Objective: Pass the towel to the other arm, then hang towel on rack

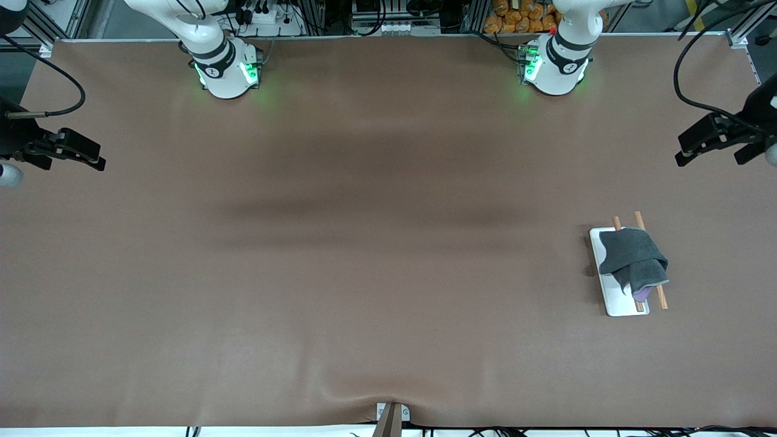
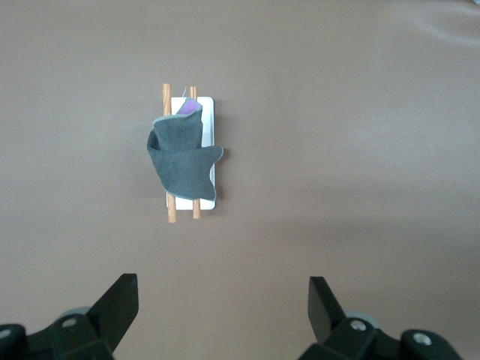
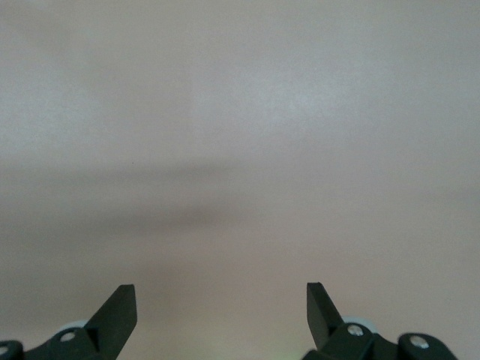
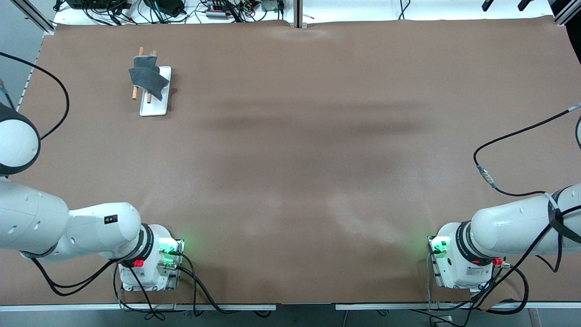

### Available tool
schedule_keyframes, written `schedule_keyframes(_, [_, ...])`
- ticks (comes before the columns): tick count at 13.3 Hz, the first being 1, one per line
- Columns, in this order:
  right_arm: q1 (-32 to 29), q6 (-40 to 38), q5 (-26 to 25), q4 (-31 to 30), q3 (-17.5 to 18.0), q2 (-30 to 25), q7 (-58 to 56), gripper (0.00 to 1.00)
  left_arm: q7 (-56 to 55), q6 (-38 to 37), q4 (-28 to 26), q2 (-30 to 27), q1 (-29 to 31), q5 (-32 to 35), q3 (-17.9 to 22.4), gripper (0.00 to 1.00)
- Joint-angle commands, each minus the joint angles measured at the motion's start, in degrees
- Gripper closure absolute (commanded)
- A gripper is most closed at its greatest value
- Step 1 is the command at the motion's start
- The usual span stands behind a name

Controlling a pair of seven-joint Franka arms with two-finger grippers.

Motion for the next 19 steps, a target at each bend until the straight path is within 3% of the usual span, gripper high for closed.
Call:
schedule_keyframes(1, [-0.99, -1.18, 1.08, 1.28, 0.42, 0.59, 0.18, 0.0, -0.42, -0.97, -1.5, -1.25, -2.93, 1.32, 3.4, 0.0])
schedule_keyframes(3, [-0.91, -1.18, 1.17, 1.28, 0.42, 0.59, 0.18, 0.0, -0.42, -1.24, -1.42, -1.17, -9.51, 1.32, 10.33, 0.0])
schedule_keyframes(4, [-0.99, -1.18, 1.08, 1.37, 0.42, 0.59, 0.18, 0.0, -0.42, -1.24, -1.59, -1.17, -10.06, 1.32, 10.88, 0.0])
schedule_keyframes(11, [-2.05, -1.53, 3.1, 1.28, 0.33, 0.59, 0.0, 0.0, -0.51, -1.76, -5.72, -4.41, -11.65, 0.89, 10.89, 0.0])
schedule_keyframes(19, [-2.05, -1.62, 3.1, 1.28, 0.33, 0.59, 0.09, 0.0, -0.34, -1.76, -3.09, -3.8, -11.56, 1.41, 11.5, 0.0])
